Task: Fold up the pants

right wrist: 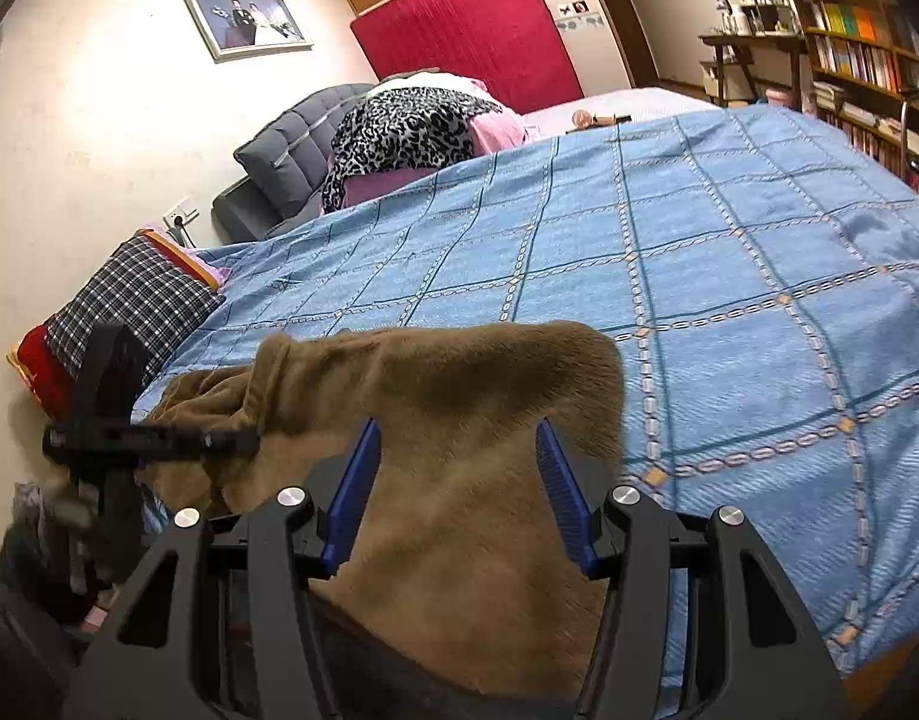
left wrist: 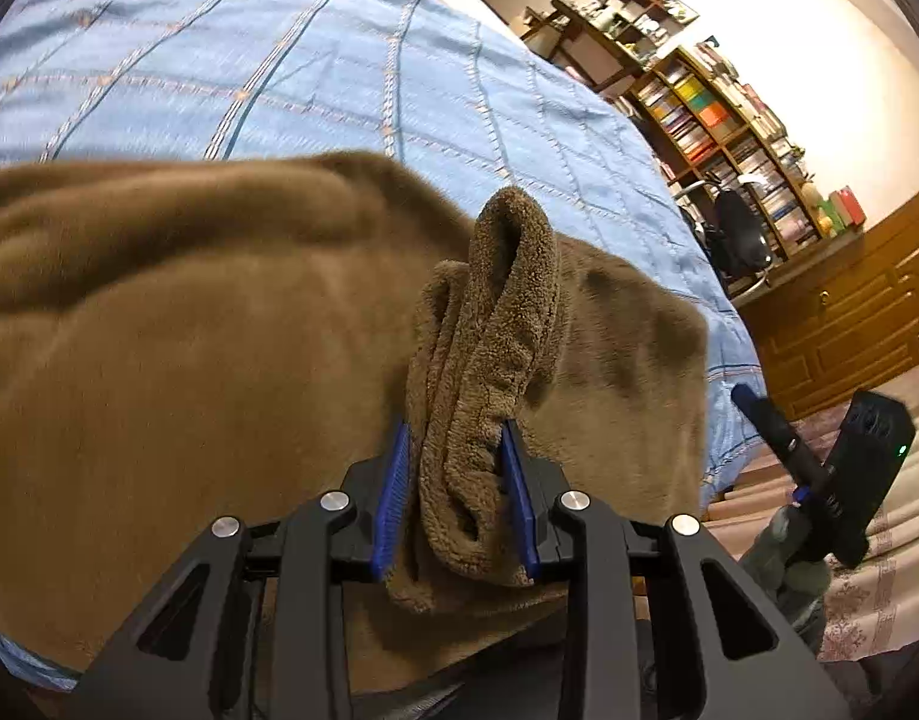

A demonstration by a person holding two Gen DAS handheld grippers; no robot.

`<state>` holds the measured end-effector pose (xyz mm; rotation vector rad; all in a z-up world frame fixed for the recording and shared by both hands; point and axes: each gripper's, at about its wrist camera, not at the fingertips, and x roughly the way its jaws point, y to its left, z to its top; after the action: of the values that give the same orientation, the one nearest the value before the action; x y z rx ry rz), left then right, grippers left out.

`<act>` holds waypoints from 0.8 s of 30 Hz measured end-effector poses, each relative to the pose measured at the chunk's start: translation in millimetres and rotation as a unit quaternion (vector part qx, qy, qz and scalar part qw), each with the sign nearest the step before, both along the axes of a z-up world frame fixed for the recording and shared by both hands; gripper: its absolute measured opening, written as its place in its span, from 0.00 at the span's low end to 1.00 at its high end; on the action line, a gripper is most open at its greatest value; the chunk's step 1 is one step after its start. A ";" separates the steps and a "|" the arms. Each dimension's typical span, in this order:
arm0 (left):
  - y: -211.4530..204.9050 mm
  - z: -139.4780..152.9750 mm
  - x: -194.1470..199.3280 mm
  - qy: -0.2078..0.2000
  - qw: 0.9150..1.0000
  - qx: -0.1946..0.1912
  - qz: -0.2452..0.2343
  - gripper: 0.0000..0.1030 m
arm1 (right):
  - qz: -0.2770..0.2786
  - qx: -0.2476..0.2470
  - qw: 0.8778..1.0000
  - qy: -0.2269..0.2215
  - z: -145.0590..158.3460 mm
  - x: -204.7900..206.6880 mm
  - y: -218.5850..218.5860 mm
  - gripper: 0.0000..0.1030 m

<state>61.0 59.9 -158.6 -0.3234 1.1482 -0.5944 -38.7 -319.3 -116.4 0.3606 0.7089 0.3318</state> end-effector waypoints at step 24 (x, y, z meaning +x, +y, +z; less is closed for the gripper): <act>17.6 26.1 -17.9 -0.085 0.996 0.024 0.015 0.27 | -0.019 -0.083 0.995 0.055 -56.9 83.8 50.1 0.62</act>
<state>43.1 77.5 -132.5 -0.2433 0.9909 -0.5563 45.1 -269.2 -173.2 0.2358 0.8301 0.2175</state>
